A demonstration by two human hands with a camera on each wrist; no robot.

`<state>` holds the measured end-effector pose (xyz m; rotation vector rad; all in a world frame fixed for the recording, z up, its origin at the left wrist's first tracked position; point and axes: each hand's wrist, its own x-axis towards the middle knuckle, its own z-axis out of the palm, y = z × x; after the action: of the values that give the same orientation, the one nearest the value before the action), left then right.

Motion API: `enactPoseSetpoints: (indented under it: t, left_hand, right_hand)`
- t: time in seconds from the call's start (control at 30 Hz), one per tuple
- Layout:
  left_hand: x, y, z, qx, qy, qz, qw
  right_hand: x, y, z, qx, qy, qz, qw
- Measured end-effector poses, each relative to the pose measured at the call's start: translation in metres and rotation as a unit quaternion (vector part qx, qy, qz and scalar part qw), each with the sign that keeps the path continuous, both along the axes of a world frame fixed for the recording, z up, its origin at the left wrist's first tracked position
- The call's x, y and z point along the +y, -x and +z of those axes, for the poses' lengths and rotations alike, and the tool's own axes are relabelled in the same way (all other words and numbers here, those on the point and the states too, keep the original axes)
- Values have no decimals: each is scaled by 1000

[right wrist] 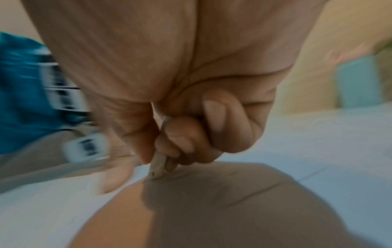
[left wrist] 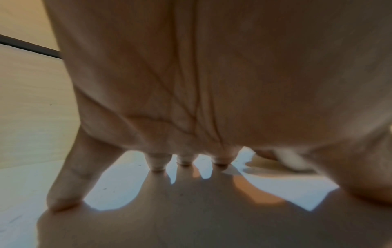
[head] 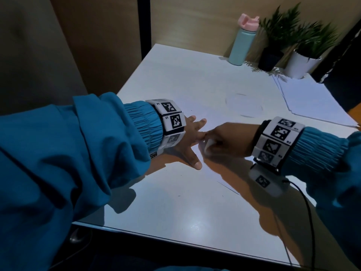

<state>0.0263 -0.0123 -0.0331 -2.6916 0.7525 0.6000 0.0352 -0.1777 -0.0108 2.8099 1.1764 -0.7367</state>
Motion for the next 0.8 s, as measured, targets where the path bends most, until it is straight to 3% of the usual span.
enactPoseSetpoints:
  t: [0.07, 0.2, 0.27, 0.43, 0.6, 0.8]
  left_hand:
    - [1, -2, -3, 3, 15, 1, 1000]
    - [2, -3, -8, -7, 10, 7, 1000]
    - [2, -3, -7, -5, 12, 10, 1000]
    - [-2, -1, 1, 3, -7, -8, 1000]
    - [2, -2, -9, -12, 1, 7, 1000]
    - [0, -2, -1, 6, 6, 1, 1000]
  right_hand:
    - [3, 13, -2, 40, -7, 22, 999]
    - [-6, -12, 6, -61, 27, -57, 996]
    - [-8, -17, 6, -74, 32, -78, 994]
    - [1, 14, -5, 7, -11, 17, 1000]
    - [-6, -19, 8, -116, 55, -82, 988]
    - [4, 26, 0, -31, 3, 51, 998]
